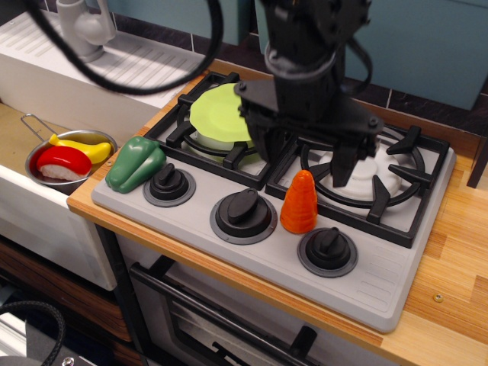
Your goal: End effector reaching carrot
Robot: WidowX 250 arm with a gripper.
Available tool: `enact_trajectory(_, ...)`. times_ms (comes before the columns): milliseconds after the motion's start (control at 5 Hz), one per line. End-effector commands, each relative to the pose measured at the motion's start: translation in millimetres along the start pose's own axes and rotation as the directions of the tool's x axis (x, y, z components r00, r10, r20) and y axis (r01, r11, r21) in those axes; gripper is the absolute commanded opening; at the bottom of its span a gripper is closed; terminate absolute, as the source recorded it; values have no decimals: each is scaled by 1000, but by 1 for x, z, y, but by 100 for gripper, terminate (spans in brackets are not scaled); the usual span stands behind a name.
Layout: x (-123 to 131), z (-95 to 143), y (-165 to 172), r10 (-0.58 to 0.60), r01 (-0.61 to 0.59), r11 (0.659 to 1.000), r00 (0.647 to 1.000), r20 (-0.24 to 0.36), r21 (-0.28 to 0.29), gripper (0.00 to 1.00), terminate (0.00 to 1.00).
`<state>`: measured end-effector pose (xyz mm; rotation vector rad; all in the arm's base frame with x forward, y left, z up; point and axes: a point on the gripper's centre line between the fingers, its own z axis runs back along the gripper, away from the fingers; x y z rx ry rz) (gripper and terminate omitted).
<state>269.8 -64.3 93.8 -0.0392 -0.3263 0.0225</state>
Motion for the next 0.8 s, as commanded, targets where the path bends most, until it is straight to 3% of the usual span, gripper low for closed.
enact_trajectory(0,6,-28,1,-25,28,999,991,131,-23,100,0)
enact_trajectory(400,9,-44,-5,-4,10,999,990,139,-36,100,0)
enact_trajectory(600,9,-44,-5,-4,10,999,990,139,-36,100,100)
